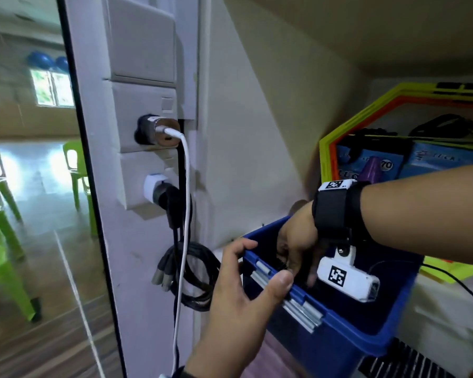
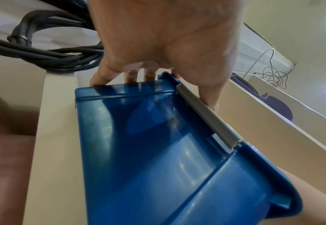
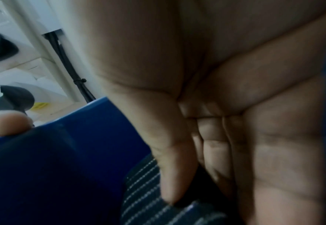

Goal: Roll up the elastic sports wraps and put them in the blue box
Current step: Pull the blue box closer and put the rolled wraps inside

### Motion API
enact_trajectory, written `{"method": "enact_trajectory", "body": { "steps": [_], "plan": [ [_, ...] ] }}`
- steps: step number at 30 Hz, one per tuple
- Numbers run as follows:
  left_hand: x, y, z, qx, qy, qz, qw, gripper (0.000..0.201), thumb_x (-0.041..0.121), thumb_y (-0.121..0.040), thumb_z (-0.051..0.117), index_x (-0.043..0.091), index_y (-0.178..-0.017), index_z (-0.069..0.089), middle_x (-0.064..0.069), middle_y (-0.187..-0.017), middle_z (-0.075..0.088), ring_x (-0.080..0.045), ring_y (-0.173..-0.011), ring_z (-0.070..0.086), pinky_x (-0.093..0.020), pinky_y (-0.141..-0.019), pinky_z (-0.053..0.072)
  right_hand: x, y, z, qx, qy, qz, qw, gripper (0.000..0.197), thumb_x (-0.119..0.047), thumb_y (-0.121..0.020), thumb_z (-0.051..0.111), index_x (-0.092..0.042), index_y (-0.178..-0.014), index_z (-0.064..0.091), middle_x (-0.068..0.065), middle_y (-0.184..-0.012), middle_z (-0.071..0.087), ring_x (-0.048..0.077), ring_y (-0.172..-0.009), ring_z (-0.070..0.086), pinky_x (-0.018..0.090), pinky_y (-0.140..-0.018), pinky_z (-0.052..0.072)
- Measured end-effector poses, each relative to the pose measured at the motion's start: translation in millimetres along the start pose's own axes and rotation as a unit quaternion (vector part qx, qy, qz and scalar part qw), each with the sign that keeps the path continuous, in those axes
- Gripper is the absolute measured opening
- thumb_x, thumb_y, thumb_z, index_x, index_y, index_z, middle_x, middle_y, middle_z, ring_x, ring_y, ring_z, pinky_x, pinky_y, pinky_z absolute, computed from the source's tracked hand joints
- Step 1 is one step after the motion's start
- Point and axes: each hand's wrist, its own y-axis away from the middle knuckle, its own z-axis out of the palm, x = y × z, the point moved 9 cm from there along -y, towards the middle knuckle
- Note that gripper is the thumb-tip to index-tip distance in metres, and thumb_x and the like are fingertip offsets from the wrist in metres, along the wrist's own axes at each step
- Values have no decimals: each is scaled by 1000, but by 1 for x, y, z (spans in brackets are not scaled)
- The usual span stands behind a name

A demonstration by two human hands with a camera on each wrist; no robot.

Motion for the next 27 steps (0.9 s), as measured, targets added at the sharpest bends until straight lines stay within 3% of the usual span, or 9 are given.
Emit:
{"method": "enact_trajectory", "body": {
  "steps": [3, 5, 10, 12, 14, 17, 19, 23, 27],
  "plan": [
    [-3, -1, -4, 9, -31, 8, 999, 71, 68, -68, 79, 43, -127, 48, 8, -117, 64, -17, -117, 61, -50, -96, 54, 0, 0, -1, 10, -6, -1, 1000, 31, 0, -87, 68, 11, -115, 64, 32, -124, 63, 47, -118, 60, 61, -102, 48],
    [-2, -1, -4, 11, -42, 15, 999, 73, 72, -67, 77, 44, -128, 48, 8, -122, 63, -17, -121, 59, -51, -100, 50, -3, 5, -3, 19, -1, -7, 1000, 32, -2, -88, 68, 9, -118, 65, 29, -120, 66, 42, -111, 66, 59, -100, 50],
    [5, -1, 0, 3, -25, 28, 999, 69, 65, -69, 77, 44, -129, 48, 9, -124, 64, -16, -117, 63, -49, -101, 51, 0, 35, -32, 107, -54, -35, 992, 24, -3, -90, 65, 3, -113, 64, 13, -90, 74, 30, -83, 72, 58, -96, 53],
    [5, -1, 2, 1, -13, 30, 999, 67, 59, -72, 77, 43, -130, 48, 10, -124, 65, -15, -116, 64, -49, -101, 52, 3, 58, -49, 150, -66, -63, 984, 16, -9, -92, 67, -4, -106, 64, 9, -89, 73, 25, -76, 71, 46, -80, 60],
    [3, 0, 5, 0, -6, 34, 999, 67, 56, -74, 76, 43, -133, 46, 10, -124, 64, -17, -117, 64, -49, -100, 53, 10, 88, -64, 193, -74, -89, 974, 13, -14, -91, 68, -8, -102, 64, 9, -94, 73, 22, -72, 69, 36, -67, 57],
    [2, 0, 9, -4, 17, 38, 999, 65, 48, -75, 74, 39, -133, 46, 11, -122, 65, -16, -115, 65, -31, -87, 58, 35, 140, -73, 243, -106, -126, 956, 24, -19, -82, 77, -8, -99, 66, 13, -100, 73, 23, -75, 67, 31, -62, 55],
    [1, 1, 10, -3, 26, 39, 999, 64, 46, -75, 72, 37, -133, 46, 10, -120, 67, -14, -111, 67, -21, -81, 56, 59, 169, -65, 248, -139, -155, 946, 30, -22, -71, 79, -6, -94, 67, 14, -94, 73, 22, -72, 67, 30, -59, 54],
    [2, 0, 7, 11, 14, 55, 998, 61, 46, -76, 70, 36, -131, 47, 11, -118, 68, -12, -109, 67, -21, -84, 55, 114, 190, -20, 192, -165, -162, 954, 28, -21, -64, 82, -5, -84, 72, 24, -89, 72, 23, -69, 71, 29, -51, 56],
    [-1, -2, 8, 22, 1, 66, 998, 52, 38, -83, 67, 34, -131, 46, 15, -112, 69, -8, -104, 67, -17, -82, 54, 145, 163, 37, 132, -118, -107, 978, 23, -17, -76, 81, -4, -93, 72, 17, -95, 75, 22, -79, 72, 30, -61, 58]
  ]
}}
